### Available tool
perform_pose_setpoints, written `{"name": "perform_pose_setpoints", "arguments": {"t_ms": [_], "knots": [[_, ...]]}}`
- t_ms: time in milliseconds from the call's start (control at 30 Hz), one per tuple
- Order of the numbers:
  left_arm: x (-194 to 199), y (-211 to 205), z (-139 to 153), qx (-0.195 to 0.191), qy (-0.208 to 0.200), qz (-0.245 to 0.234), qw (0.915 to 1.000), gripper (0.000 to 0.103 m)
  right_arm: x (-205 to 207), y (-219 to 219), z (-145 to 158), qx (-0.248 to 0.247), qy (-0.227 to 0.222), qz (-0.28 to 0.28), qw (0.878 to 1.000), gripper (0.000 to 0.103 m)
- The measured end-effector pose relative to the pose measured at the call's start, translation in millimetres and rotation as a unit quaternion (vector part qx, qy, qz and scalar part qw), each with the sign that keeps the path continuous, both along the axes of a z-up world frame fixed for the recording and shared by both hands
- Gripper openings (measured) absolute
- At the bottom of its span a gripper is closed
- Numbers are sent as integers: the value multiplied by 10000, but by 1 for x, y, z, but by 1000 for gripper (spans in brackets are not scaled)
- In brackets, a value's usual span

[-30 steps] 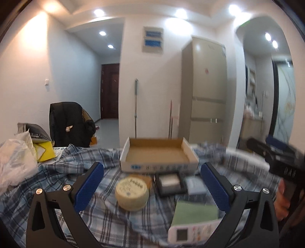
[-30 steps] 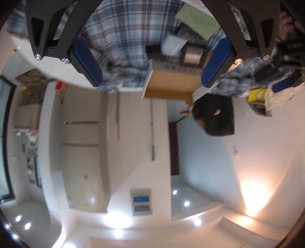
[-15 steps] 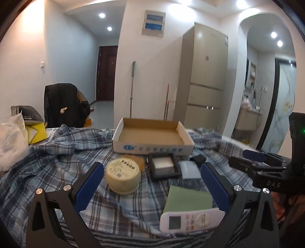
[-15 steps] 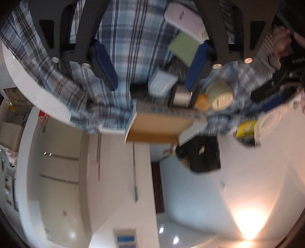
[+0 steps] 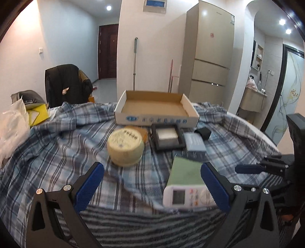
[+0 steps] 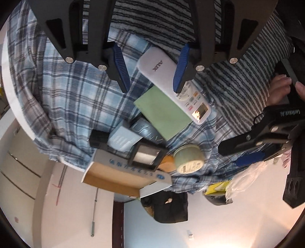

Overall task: Organize rigid objects
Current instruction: 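Move the right tool down toward the white AUX remote control, then close the right gripper on the white remote control and lift it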

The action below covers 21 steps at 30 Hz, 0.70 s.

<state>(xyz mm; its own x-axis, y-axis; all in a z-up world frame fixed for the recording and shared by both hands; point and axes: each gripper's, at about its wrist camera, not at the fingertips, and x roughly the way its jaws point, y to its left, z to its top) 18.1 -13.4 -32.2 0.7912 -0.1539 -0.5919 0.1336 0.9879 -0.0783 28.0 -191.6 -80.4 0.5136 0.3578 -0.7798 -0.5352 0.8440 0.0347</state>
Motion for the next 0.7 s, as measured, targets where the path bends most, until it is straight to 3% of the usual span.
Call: {"name": "perform_pose_setpoints", "arguments": {"t_ms": [133, 233, 533, 700], "knots": [[1, 7, -2, -131, 95, -77, 9998, 103, 9, 2, -12, 64, 303, 41, 9995, 47], [7, 0, -11, 85, 322, -109, 9994, 103, 15, 4, -17, 107, 597, 263, 9978, 47], [17, -6, -23, 148, 573, -204, 9980, 103, 9, 19, -21, -315, 603, 645, 9956, 57], [21, -5, -29, 212, 769, -137, 9967, 103, 17, 22, -23, -293, 792, 793, 9933, 57]]}}
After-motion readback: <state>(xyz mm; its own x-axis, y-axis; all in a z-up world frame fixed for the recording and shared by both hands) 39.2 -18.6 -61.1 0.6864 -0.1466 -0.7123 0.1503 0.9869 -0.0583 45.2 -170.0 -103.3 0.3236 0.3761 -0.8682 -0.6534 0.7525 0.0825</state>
